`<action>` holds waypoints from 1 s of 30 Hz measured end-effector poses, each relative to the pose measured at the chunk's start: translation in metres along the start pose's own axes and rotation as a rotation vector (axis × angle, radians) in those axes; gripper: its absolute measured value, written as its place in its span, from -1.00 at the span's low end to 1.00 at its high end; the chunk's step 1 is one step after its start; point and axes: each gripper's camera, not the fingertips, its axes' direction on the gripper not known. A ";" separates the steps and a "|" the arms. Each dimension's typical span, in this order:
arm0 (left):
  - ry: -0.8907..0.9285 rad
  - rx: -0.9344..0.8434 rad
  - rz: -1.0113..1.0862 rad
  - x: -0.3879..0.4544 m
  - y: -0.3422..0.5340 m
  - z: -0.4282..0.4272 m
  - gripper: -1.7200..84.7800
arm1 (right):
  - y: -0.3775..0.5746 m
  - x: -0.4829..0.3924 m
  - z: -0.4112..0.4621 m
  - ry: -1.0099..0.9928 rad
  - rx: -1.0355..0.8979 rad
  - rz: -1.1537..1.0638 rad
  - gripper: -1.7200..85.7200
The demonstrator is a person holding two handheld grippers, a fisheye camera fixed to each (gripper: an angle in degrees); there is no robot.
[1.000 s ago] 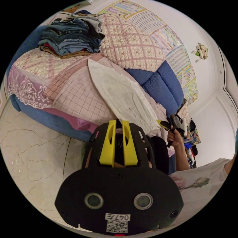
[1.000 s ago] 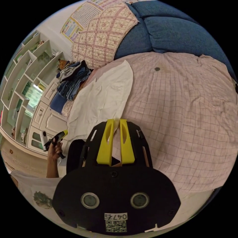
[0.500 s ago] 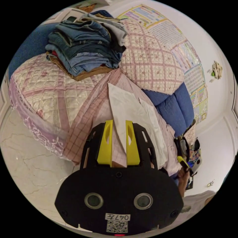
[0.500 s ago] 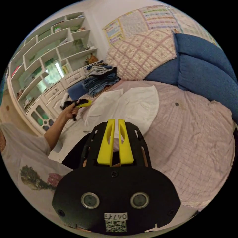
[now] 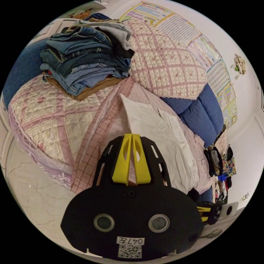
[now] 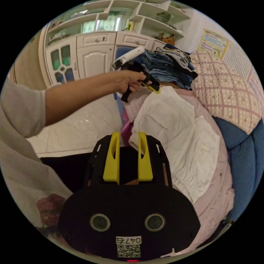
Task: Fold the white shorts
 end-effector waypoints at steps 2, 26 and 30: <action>-0.006 0.010 0.009 -0.017 0.008 0.009 -0.98 | -0.016 -0.034 0.011 0.173 -0.056 -0.067 -0.82; 0.066 0.154 0.097 -0.060 0.052 0.186 -0.98 | 0.125 0.070 0.081 -0.406 0.307 0.469 -0.96; 0.095 0.162 0.267 0.030 0.046 0.240 -0.98 | 0.219 0.126 0.110 -0.613 0.478 0.744 -0.97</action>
